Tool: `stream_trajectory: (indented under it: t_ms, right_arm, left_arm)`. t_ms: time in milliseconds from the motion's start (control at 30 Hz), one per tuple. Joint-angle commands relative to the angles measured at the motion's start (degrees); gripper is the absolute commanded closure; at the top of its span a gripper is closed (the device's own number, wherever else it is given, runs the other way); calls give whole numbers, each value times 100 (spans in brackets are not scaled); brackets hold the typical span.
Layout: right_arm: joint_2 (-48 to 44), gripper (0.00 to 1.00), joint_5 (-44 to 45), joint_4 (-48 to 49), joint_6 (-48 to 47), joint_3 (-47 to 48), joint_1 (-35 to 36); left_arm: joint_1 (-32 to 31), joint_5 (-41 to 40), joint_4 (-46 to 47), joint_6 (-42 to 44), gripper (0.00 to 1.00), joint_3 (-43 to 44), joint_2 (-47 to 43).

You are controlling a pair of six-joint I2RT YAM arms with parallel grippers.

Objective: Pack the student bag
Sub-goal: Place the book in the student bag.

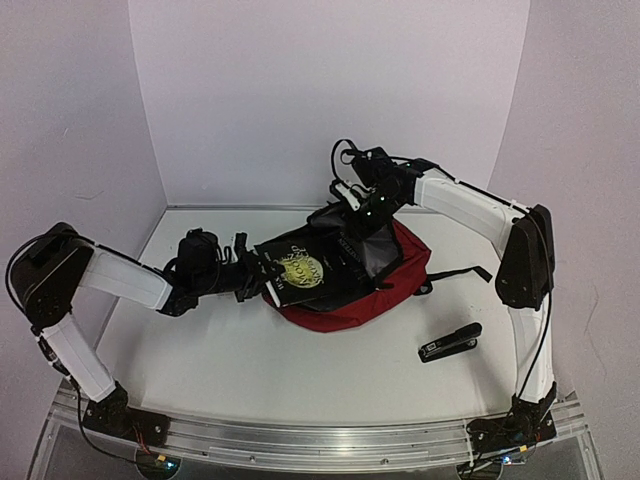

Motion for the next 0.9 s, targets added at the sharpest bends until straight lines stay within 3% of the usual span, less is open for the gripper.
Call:
stream_trajectory:
  t_ms: [0,133,200,567,667,867]
  right_arm:
    - [-477,100,-291,131,93,89,108]
    - [-520,100,-322,127,88,36,109]
    - [-550,100,-316,123,72,8,109]
    - [-706,100,-217,111,-72,131,109]
    - [-719,100,-212,113,-103,150,109]
    - [-733,100,-237,110,-71,134,109]
  left_arm:
    - [7,-157,1918,-544,100,651,689]
    - [7,20,3043,-1083,100,788,1345]
    - [2,73,3136,-1180,100,742,1331]
    - [-142,-322,1014,-122,100,456,-524]
    - [-150,-293,687,46,100,817,-378]
    - [-156,-245,1239,-309,100,1137,531]
